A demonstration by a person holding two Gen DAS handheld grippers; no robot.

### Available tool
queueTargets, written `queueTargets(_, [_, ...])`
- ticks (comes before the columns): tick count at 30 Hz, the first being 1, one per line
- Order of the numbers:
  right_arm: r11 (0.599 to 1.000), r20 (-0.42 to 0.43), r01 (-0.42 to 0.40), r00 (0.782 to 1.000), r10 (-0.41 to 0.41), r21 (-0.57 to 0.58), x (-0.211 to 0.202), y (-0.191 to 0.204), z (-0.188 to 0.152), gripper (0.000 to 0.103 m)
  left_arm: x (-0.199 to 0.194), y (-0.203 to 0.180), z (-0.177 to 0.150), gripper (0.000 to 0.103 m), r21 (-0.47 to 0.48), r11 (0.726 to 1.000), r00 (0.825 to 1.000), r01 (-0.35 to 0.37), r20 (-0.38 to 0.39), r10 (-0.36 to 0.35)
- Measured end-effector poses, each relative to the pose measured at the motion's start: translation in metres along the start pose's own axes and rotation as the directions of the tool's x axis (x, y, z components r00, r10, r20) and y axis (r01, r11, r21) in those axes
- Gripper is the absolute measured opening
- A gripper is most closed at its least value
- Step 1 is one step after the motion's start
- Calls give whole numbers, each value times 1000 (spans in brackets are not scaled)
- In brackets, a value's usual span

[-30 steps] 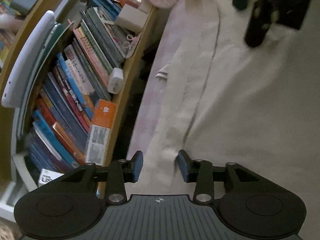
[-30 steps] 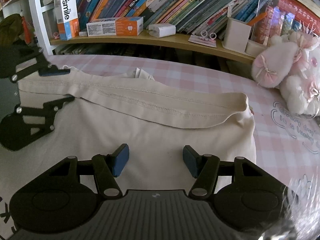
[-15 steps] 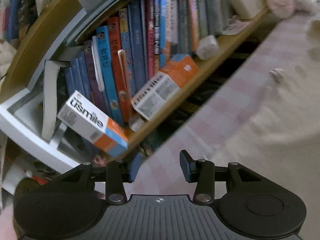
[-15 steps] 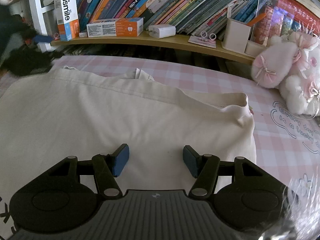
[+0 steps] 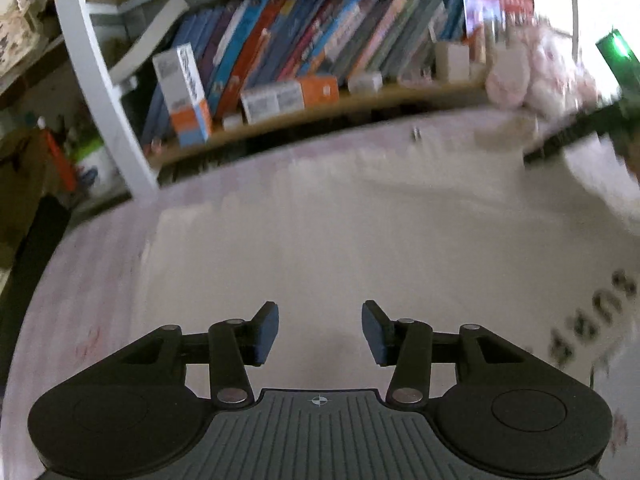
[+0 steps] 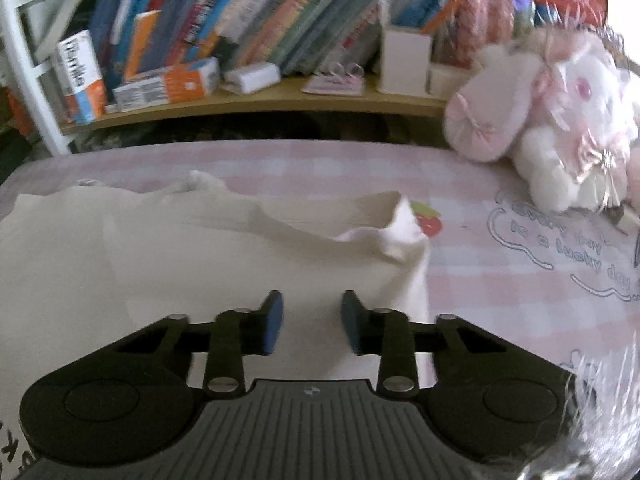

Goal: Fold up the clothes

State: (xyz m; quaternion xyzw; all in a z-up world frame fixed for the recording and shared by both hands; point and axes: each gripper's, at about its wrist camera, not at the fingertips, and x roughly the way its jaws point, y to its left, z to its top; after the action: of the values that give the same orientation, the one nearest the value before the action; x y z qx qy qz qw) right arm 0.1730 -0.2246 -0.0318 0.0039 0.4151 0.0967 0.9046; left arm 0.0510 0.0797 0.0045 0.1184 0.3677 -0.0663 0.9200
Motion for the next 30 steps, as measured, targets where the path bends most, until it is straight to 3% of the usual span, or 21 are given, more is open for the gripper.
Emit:
queueTargets(5, [989,-1,72,997,-73,133,24,-42,39,21,-7,0,-27,47,-25,999,996,-40,-76,38])
queueTargets(8, [974,11,120,992,-124,190,27,-65,57,21,-17,3,-33,55,-65,996,997,-56,-64,51])
queueTargets(11, [974,40,117,991,-127,192,6,-75,57,22,-27,5,-34,56,-101,991,995,-92,-55,87])
queueTargets(14, [982,42,54,997,-62,181,-31,-72,30,23,-36,10,-34,56,-131,986,994,-102,-40,98])
queueTargets(17, [988,19,8,1000,-11,153,-68,-64,-7,30,-45,17,-36,56,-164,981,994,-106,-32,102])
queueTargets(21, [971,-45,-47,997,59,235,-112,-56,-62,36,-52,21,-41,57,-204,973,994,-111,-47,104])
queueTargets(26, [907,-123,-77,983,139,414,-147,-56,-119,41,-56,22,-49,59,-257,961,993,-100,-79,82])
queueTargets(30, [828,-138,-96,969,205,553,-159,-54,-146,45,-57,30,-56,59,-366,927,995,-79,-88,50])
